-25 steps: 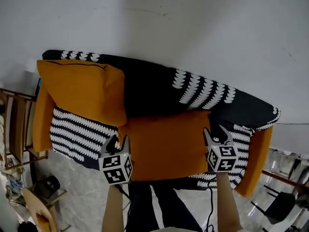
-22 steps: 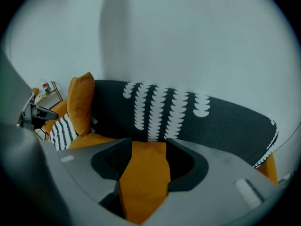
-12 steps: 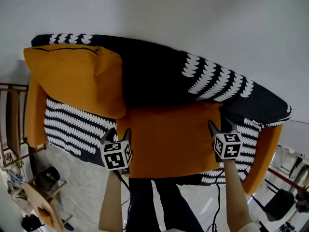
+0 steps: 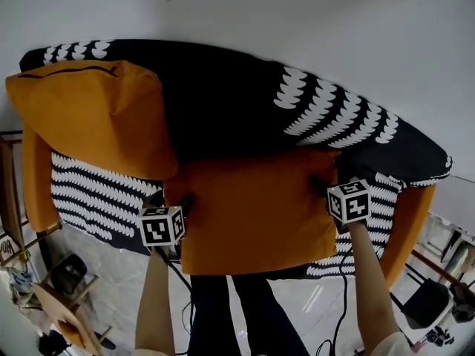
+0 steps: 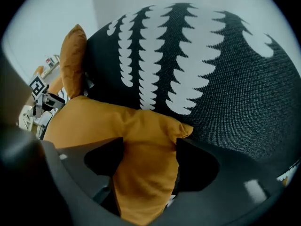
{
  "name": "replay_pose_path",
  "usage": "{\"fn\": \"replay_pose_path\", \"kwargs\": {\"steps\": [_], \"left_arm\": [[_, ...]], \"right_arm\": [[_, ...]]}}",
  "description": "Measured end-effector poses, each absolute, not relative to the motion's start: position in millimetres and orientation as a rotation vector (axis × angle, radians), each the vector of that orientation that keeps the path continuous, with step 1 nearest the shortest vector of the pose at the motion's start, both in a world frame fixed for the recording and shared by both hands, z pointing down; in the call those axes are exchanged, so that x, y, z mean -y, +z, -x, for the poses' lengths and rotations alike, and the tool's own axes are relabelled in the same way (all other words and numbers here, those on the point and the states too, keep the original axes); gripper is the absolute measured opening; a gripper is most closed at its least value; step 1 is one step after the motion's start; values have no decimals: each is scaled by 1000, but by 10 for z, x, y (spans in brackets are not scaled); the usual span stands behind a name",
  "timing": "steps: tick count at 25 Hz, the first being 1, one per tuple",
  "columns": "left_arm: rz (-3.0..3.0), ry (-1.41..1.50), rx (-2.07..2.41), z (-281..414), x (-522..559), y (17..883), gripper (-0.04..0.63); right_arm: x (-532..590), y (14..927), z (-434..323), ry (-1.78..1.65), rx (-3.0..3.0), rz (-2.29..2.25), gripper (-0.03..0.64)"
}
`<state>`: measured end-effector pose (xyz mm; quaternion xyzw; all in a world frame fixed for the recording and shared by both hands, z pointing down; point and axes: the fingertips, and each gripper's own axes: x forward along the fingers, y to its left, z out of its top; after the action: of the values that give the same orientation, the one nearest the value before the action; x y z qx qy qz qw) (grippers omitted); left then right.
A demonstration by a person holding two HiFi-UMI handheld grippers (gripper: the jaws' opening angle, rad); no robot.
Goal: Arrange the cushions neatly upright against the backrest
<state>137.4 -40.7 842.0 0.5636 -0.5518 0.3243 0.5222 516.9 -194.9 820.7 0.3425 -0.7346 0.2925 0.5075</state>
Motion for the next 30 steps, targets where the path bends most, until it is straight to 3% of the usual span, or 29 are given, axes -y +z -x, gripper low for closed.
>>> {"fn": "replay_pose_path", "kwargs": {"steps": [5,15,20,30], "left_arm": [[-1324,678,1238,-1449,413,8556,339],[-1381,745,1167,-1573,400,8496,209],[-1404,792,1155,-1604,322,8416,146],[-1467,870,1134,-1766,288,8261,102]], "right_arm": [[1933,8348,-5126,797,1784,-754,318],[1772,8264,-5008,759,1772,-798,129],[1688,8045,-4985,744,1781,-833,88],[1388,7656,-5170,736,1808,-913,38]]}}
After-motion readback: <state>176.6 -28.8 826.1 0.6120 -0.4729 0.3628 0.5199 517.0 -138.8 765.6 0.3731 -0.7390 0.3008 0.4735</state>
